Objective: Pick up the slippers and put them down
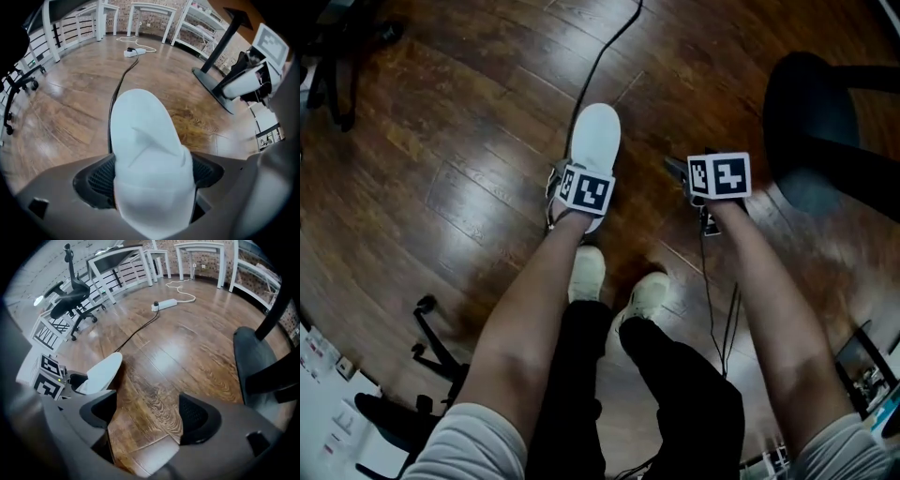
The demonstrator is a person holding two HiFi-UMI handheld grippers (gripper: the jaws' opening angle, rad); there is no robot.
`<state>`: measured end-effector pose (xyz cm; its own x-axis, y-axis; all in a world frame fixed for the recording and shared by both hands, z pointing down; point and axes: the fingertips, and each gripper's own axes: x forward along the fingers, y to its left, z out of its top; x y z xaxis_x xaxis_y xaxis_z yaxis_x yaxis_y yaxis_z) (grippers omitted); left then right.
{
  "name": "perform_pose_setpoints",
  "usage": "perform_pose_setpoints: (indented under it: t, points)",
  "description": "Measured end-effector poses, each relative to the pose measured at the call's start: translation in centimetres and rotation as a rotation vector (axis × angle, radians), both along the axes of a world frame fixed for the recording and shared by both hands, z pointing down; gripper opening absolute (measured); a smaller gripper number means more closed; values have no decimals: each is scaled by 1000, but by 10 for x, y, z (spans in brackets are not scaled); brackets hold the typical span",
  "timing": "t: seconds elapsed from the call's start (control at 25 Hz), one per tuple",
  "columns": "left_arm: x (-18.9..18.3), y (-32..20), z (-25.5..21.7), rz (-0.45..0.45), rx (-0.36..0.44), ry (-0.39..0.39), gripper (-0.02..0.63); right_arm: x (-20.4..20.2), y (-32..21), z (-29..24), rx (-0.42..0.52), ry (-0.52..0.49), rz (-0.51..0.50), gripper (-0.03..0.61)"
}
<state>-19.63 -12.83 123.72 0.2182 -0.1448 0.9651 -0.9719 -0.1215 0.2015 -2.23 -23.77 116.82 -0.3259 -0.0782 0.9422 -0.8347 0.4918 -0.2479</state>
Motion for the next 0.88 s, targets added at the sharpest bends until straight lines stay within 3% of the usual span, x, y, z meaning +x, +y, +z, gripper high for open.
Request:
perform_pose_setpoints:
  t: [0.2, 0.4, 0.64, 0.88]
  points:
    - [-6, 8, 29, -36, -36, -10, 516, 4, 18, 22, -43, -5, -28, 437]
    - [-14, 19, -13, -17, -58, -10, 537, -3, 28, -11, -61, -1, -38, 437]
    - [-20, 44, -133, -22, -88, -9, 537, -24, 62, -119, -80, -20, -71, 419]
    - [-28, 58, -309, -32, -38, 15, 535, -35, 107, -282, -107, -56, -62, 419]
